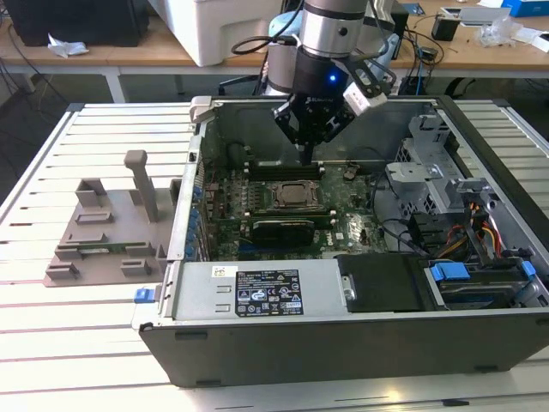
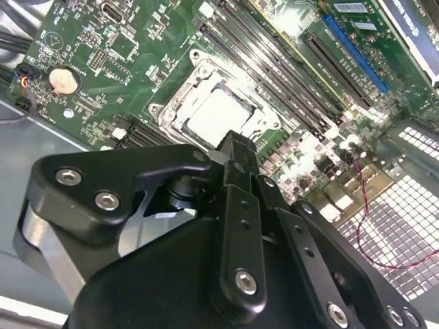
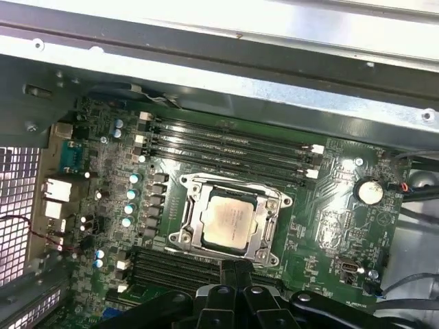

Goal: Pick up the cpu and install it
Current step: 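Install the second cpu locking lever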

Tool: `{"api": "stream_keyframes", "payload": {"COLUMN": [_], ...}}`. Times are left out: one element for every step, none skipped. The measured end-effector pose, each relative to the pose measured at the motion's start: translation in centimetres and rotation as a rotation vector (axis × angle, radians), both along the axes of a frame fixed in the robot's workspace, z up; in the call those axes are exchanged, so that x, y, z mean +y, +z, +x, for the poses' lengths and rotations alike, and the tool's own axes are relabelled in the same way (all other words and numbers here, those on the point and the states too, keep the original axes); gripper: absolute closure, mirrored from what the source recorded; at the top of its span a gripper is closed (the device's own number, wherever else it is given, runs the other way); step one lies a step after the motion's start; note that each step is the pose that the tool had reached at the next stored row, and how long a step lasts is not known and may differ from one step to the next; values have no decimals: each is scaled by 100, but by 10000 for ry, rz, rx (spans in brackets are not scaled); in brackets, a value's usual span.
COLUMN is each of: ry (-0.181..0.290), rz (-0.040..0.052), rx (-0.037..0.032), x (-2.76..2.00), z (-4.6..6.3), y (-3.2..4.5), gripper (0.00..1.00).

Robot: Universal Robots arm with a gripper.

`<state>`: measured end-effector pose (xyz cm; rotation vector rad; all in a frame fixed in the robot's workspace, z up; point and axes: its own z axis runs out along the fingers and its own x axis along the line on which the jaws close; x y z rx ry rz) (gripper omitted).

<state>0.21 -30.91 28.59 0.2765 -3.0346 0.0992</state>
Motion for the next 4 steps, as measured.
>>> {"api": "stream_keyframes", "payload": {"ry": [0, 0, 0, 0], "rz": [0, 1, 1, 1], "rx": [0, -1, -1, -1], "x": [0, 0, 0, 0], "z": [0, 0, 0, 0], "y": [0, 0, 0, 0], "gripper": [89, 89, 89, 89]}}
